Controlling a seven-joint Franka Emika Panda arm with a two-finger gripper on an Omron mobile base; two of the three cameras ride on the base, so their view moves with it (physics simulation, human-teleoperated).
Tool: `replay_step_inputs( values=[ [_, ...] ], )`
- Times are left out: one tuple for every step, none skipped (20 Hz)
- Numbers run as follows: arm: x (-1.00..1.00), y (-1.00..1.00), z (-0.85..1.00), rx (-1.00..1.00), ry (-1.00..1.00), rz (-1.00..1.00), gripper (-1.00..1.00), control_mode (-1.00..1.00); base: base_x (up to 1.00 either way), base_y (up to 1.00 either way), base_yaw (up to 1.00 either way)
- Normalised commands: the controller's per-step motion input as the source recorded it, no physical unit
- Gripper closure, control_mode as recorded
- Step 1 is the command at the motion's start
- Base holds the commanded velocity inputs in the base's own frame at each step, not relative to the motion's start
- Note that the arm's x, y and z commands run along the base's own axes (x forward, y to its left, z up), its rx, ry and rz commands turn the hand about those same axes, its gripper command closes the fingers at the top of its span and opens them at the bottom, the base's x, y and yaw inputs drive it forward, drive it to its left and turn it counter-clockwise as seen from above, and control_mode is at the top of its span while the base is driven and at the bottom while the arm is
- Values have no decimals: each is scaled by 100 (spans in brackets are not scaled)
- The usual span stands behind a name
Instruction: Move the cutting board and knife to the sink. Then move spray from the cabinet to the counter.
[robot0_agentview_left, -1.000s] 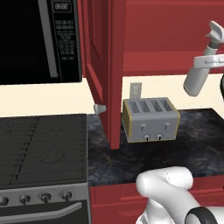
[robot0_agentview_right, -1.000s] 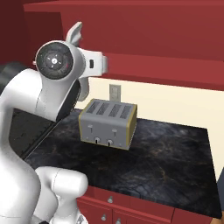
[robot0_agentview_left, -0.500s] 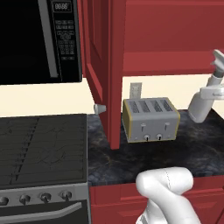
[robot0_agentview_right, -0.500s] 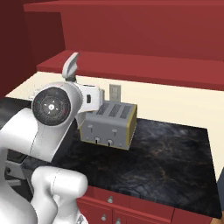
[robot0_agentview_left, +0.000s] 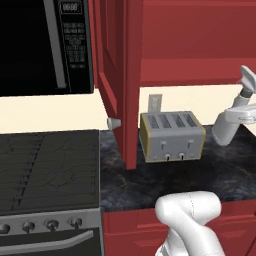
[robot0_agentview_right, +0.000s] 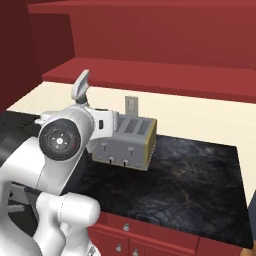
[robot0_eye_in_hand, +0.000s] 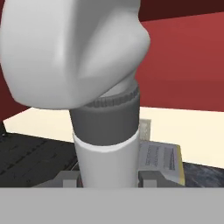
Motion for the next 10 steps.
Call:
replay_step_inputs(
  values=[
    [0, 0, 0, 0, 0, 0, 100, 100, -56, -8, 0],
    [0, 0, 0, 0, 0, 0, 100, 100, -74, -11, 0],
    [0, 0, 0, 0, 0, 0, 100, 100, -84, -14, 0],
    [0, 0, 0, 0, 0, 0, 100, 100, -94, -16, 0],
    [0, 0, 0, 0, 0, 0, 100, 100, -95, -16, 0],
    [0, 0, 0, 0, 0, 0, 100, 100, -100, -16, 0],
    [0, 0, 0, 0, 0, 0, 100, 100, -100, -16, 0],
    [0, 0, 0, 0, 0, 0, 100, 100, -100, -12, 0],
    [0, 0, 0, 0, 0, 0, 100, 100, -100, -13, 0],
    [0, 0, 0, 0, 0, 0, 100, 100, -100, -15, 0]
  ],
)
